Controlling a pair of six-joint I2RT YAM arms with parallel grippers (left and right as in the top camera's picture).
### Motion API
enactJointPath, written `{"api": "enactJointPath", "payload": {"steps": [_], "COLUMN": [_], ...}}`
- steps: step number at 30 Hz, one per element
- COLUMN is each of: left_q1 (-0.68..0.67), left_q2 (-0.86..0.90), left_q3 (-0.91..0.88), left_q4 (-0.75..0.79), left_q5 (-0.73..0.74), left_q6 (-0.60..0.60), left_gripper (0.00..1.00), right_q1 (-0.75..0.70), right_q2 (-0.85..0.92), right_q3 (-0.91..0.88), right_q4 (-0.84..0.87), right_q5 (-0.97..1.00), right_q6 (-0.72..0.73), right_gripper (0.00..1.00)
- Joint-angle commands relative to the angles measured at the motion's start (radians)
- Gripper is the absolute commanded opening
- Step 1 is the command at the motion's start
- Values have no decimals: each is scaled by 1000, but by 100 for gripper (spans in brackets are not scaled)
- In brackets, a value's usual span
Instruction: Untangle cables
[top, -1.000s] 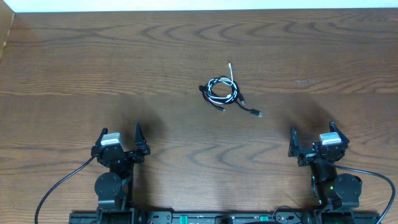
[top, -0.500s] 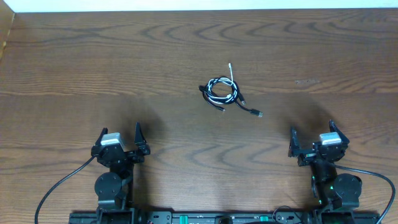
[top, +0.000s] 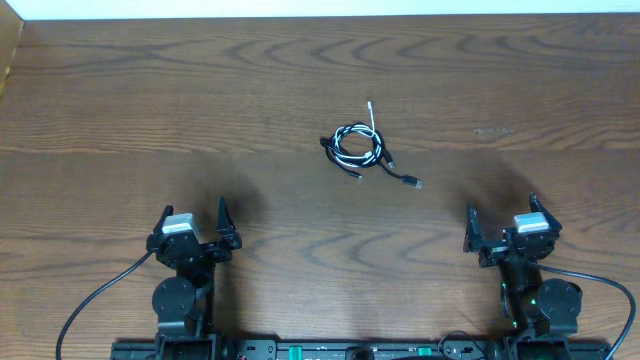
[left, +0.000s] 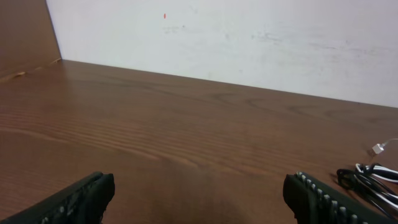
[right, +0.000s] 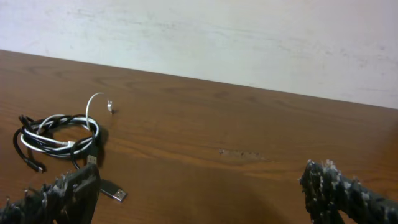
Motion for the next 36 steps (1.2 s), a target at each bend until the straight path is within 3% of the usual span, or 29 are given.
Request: {"api": "enactJointPath", "payload": {"steps": [1,13,20,26,36], "left_q1": [5,5,5,5,0], "left_q2": [-10,4,129,351,747], "left_q3": [-17,13,137,365,885], "left_q4": [-41,-41,-44,-92,-446], "left_q5": [-24,-31,-2,117,328], "left_q6": [17,17,17,12,-30], "left_gripper": [92,92,92,92,92], "right_q1": [5,5,5,5,5], "right_q2": [-5,-3,3,52,312], "right_q3": [-2,-1,37,147,484], "right_q4": [-4,-3,-4,-39,-288], "right_q5": [4,-15,-72,-117,-121], "right_q6": [1,2,52,95,94], "right_gripper": [99,99,99,99,99]}}
